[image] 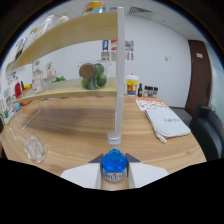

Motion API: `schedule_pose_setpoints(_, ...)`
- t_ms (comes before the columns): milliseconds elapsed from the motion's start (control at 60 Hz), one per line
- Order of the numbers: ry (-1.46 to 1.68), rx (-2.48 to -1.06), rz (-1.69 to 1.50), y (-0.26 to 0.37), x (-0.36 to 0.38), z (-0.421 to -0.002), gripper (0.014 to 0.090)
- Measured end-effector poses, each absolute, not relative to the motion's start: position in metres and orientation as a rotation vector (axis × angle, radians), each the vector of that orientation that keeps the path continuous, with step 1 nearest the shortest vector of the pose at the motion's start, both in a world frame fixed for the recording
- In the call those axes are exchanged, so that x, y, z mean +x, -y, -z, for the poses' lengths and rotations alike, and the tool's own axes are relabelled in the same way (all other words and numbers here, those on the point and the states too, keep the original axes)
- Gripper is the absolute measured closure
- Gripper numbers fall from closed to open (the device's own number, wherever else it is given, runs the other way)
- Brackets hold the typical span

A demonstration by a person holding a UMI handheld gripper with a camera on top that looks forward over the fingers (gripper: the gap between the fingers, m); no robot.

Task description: Make me a cup of Mount Fuji.

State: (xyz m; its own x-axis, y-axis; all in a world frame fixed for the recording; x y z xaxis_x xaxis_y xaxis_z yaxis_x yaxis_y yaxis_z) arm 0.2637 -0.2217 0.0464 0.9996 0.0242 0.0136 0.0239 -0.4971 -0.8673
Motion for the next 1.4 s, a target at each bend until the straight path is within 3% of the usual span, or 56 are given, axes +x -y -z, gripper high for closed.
schedule_pose_setpoints(250,0.037,-2.159,-0.013,0.221,0.274,-0.021,0.068)
schedule_pose_setpoints(600,-0.009,-2.173,-0.018,0.233,0.277,-0.018,0.0667)
schedule_pose_setpoints(717,-0.06,-2.174,0.015,0.238,0.282,-0.027,0.0459)
schedule_pose_setpoints(783,-0.098,-2.162,0.026,0.243,0.281,-0.04,0.0178)
schedule_pose_setpoints(933,-0.193,-2.099,0.093,0.258,0.275,-0.092,0.0197)
schedule_pose_setpoints(1117,-0.199,-2.034,0.073,0.274,0.212,-0.148,0.0193)
schedule_pose_setpoints(1400,-0.108,-2.035,-0.029,0.266,0.076,-0.152,0.0193)
